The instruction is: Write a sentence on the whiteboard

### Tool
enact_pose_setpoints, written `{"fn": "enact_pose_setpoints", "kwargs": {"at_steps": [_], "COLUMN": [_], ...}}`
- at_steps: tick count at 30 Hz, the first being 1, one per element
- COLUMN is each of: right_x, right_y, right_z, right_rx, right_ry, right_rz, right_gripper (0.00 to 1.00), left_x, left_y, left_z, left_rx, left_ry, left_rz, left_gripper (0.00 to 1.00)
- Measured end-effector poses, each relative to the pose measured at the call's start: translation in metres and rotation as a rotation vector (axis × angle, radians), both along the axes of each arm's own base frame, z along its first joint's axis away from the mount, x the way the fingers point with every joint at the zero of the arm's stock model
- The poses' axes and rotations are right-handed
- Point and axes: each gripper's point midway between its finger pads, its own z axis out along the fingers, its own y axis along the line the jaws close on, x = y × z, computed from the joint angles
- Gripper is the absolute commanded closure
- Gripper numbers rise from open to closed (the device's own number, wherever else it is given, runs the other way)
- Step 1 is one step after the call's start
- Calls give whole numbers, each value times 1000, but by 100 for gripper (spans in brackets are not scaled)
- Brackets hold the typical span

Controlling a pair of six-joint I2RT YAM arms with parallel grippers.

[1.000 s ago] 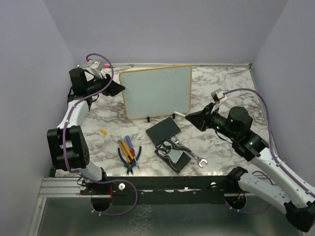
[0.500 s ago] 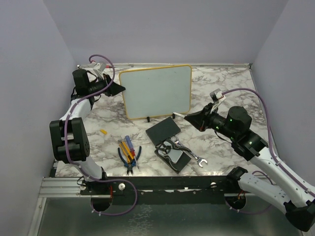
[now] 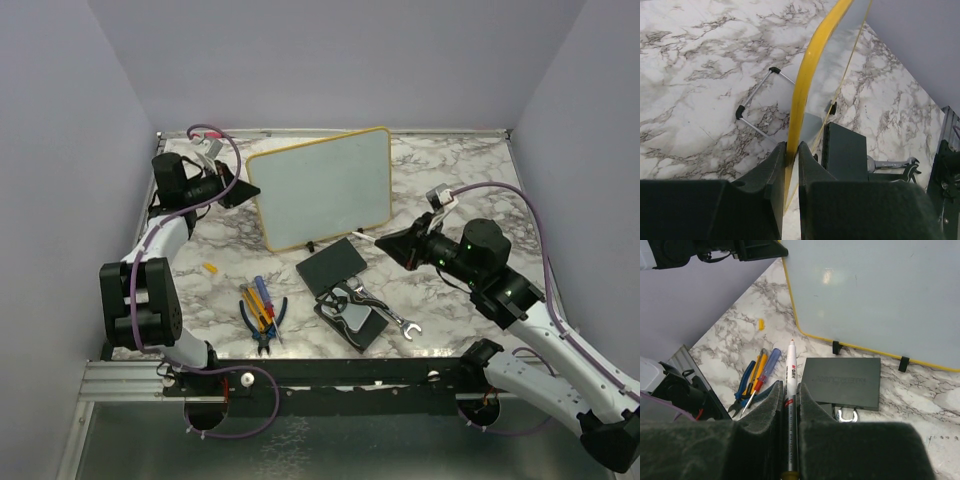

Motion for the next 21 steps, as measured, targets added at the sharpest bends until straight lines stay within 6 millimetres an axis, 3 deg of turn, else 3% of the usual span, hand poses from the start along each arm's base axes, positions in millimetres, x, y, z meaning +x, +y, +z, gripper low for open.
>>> {"fn": "enact_pose_setpoints", "kwargs": {"at_steps": [7, 12, 16, 21], "right_x": [1, 11, 22, 37], "right_y": [0, 7, 27, 71], "right_z": [-5, 1, 4, 0], "right_rx": [3, 44, 63, 15], "right_ry": [-1, -37, -71, -100], "right_rz": [-1, -19, -26, -10], "right_gripper": [99, 99, 99, 99], "left_x": [-24, -29, -28, -27], "left_y": [-17, -18, -19, -22], "left_z": [-1, -1, -3, -3], "left_rx": [25, 56, 81, 101], "left_ry": [-14, -34, -46, -52], "left_rz": [-1, 19, 29, 30], "left_gripper": [100, 100, 100, 100]}}
